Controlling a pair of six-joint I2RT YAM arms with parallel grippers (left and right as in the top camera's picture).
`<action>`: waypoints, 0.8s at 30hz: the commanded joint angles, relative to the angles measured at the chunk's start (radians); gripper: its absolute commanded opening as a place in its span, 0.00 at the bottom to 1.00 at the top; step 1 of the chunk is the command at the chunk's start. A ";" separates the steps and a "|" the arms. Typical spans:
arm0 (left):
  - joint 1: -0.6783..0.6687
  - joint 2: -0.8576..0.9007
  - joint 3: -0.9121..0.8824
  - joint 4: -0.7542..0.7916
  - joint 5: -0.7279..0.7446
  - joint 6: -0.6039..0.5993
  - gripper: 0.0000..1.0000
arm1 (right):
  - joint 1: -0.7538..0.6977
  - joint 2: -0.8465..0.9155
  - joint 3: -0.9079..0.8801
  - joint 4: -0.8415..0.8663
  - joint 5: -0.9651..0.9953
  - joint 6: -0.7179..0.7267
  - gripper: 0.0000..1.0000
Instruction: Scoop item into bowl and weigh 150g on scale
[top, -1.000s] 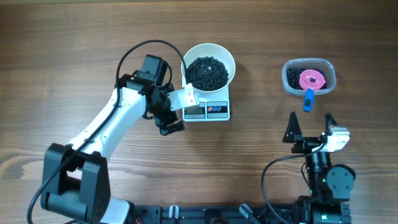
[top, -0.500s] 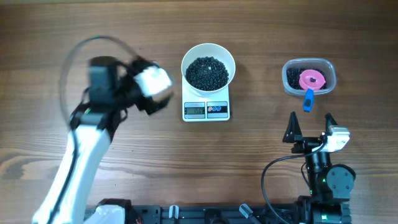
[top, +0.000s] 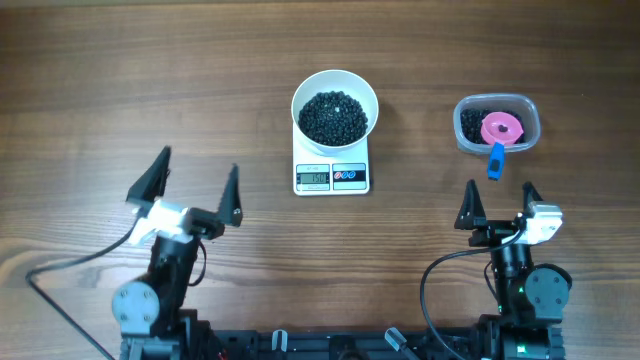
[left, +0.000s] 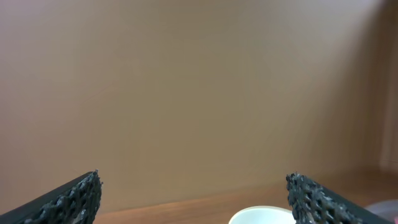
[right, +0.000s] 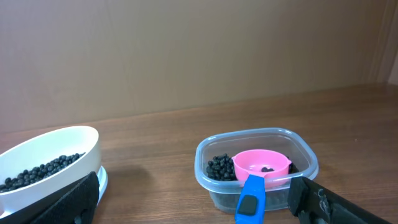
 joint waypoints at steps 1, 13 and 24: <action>-0.004 -0.118 -0.100 0.000 -0.142 -0.180 1.00 | 0.004 -0.009 -0.001 0.003 0.013 0.009 1.00; -0.003 -0.332 -0.135 -0.529 -0.184 -0.175 1.00 | 0.004 -0.009 -0.001 0.003 0.014 0.009 1.00; -0.003 -0.332 -0.135 -0.618 -0.201 -0.176 1.00 | 0.004 -0.009 -0.001 0.003 0.013 0.009 1.00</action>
